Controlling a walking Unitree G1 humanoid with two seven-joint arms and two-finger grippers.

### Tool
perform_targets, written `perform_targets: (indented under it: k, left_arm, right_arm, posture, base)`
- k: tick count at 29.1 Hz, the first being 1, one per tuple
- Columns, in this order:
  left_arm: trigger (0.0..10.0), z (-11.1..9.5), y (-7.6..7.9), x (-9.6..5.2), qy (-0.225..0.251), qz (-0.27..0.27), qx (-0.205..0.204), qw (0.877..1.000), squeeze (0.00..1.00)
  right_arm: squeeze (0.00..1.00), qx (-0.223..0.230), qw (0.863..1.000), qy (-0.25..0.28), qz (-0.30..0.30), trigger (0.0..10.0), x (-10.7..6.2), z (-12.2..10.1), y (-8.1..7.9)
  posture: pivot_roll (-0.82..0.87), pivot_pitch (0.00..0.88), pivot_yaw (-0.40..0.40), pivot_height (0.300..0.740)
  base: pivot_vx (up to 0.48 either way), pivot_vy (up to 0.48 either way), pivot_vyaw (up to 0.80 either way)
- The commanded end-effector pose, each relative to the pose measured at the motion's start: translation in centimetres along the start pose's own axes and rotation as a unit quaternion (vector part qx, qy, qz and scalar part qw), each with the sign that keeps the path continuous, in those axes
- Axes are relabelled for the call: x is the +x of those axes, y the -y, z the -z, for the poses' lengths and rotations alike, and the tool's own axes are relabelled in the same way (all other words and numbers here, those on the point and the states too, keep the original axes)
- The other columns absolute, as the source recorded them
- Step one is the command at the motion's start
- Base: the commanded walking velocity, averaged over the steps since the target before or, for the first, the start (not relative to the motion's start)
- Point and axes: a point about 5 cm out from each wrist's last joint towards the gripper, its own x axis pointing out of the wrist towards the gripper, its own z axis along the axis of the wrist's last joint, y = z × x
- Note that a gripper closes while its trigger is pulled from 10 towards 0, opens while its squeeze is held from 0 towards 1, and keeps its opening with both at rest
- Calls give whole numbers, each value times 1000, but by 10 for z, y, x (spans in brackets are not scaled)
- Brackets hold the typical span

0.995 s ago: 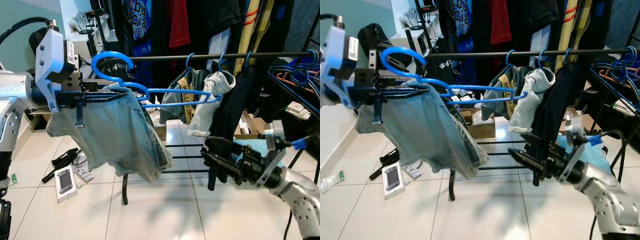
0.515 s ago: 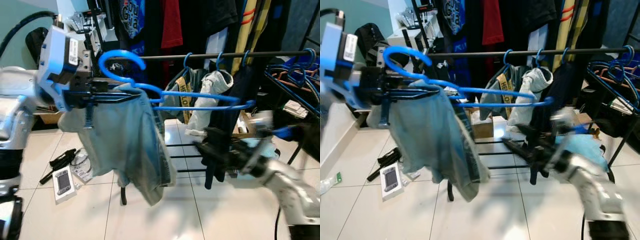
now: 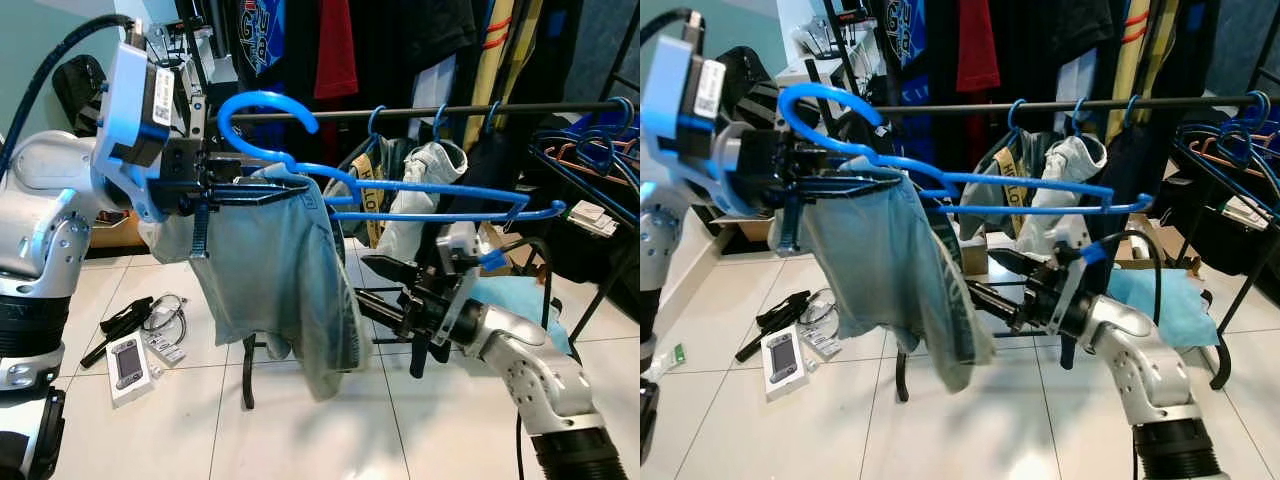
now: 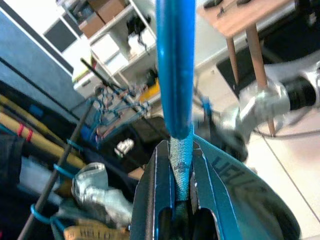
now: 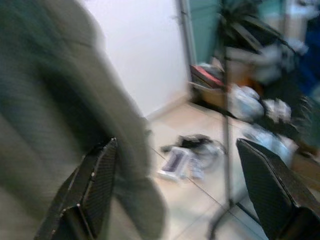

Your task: Hang hanger

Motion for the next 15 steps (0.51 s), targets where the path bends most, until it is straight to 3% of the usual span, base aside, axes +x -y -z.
perform_targets:
  k: [1, 7, 9, 15]
  left_arm:
    - [0, -8, -3, 3, 18, -4, 12, 1000, 0]
    - [235, -10, -5, 7, 28, -8, 14, 999, 0]
    - [510, -9, -5, 8, 27, -6, 13, 1000, 0]
    - [510, -7, -5, 8, 22, -6, 12, 1000, 0]
  right_arm:
    - [0, -15, 999, -21, 23, 10000, 8, 5, 3]
    - [0, -7, 1000, -7, 14, 10000, 21, 6, -2]
    - [0, -4, 1000, 18, -21, 10000, 24, -1, -11]
    - [0, -2, 997, 43, -62, 10000, 20, -9, -18]
  posture:
    - [-68, 0, 72, 740]
    - [-62, 0, 72, 740]
    - [-58, 0, 72, 740]
    - [-59, 0, 73, 740]
  base:
    - [0, 0, 0]
    - [0, 0, 0]
    - [0, 0, 0]
    - [0, 0, 0]
